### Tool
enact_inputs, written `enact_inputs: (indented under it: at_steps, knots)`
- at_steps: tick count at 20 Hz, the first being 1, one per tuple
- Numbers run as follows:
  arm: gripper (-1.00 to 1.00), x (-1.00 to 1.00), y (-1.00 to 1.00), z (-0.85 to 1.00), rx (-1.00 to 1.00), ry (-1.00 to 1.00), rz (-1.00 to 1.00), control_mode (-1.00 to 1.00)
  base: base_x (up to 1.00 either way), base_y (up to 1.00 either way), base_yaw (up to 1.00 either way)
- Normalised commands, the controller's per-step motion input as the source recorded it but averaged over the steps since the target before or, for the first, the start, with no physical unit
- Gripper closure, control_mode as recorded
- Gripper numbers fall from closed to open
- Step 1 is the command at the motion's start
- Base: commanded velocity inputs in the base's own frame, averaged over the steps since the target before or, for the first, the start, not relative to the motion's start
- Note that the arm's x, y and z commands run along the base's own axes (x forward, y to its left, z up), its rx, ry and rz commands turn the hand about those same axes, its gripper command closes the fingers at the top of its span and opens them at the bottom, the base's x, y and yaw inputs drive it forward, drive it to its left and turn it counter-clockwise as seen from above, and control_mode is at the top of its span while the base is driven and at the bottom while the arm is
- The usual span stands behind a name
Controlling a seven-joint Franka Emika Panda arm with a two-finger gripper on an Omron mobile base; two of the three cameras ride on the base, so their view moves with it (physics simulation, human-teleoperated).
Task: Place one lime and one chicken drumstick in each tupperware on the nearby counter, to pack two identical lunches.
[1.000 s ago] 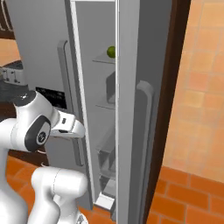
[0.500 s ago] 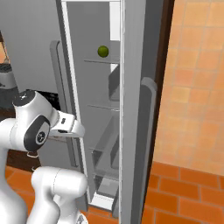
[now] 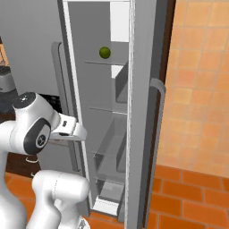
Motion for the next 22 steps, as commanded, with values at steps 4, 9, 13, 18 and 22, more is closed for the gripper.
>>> enact_inputs:
  at_steps: [4,9,13,18,22]
  knots:
    - [-1.0,0.24,0.0,0.07,0.0,-0.13,0.0,-1.0,0.0,0.0,0.0]
    - [-1.0,0.69,0.03,0.45,0.0,-0.37,0.02,-1.0,0.0,0.0,0.0]
    - [-1.0,0.74,0.03,0.84,0.02,-0.26,0.07,-1.0,0.0,0.0,0.0]
    - [-1.0,0.07,0.0,1.0,0.0,-0.19,0.12,-1.0,0.0,0.0,0.0]
    - [-1.0,0.01,0.0,0.73,0.0,-0.08,0.08,-1.0,0.0,0.0,0.0]
